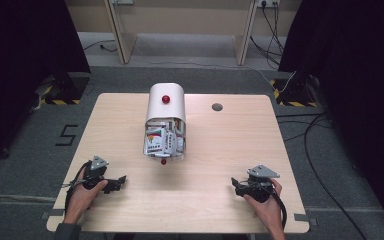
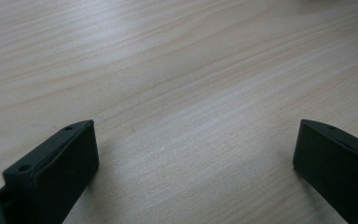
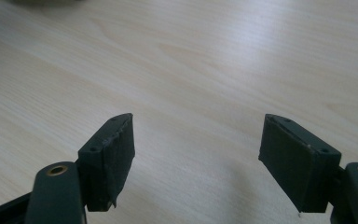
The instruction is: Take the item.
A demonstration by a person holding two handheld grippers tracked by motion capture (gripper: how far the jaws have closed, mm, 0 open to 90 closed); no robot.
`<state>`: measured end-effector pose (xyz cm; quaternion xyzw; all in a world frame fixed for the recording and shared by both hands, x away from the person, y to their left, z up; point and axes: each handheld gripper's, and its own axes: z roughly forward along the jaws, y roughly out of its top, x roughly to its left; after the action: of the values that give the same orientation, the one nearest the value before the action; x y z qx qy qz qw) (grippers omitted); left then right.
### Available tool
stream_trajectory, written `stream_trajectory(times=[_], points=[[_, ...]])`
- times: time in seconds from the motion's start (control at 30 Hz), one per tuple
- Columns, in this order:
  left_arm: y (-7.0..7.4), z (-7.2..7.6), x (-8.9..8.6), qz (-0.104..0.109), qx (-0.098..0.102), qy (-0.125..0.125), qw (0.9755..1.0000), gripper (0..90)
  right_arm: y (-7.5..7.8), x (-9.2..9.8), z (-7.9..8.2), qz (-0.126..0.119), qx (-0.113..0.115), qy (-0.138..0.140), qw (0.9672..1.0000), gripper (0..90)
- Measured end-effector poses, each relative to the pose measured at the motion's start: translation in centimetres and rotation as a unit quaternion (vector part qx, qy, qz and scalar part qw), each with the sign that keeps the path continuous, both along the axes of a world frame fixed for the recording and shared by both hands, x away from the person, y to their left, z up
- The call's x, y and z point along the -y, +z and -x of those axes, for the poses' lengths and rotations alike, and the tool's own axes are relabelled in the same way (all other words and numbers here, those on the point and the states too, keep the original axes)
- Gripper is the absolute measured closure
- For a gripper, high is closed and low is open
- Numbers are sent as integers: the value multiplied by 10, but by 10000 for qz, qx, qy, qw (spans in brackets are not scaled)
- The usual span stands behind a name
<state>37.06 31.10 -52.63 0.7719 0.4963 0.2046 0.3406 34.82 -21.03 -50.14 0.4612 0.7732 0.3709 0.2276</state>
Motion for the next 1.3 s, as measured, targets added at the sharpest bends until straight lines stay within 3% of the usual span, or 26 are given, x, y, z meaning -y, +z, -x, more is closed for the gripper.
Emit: stream_trajectory(times=[0.13,0.47,0.7,1.03,1.3], points=[[0,0,0,2,1,-1,10000,0,13,-11,4,-134,238,89,9996,267],[0,0,0,1,0,-2,10000,0,34,-28,11,-368,493,306,9976,278],[0,0,0,2,0,-2,10000,0,56,-48,14,-503,817,503,9941,307],[0,0,0,2,0,1,10000,0,71,-72,13,-517,866,887,9909,300],[0,0,0,2,0,-1,10000,0,85,-82,11,-552,987,969,9889,311]])
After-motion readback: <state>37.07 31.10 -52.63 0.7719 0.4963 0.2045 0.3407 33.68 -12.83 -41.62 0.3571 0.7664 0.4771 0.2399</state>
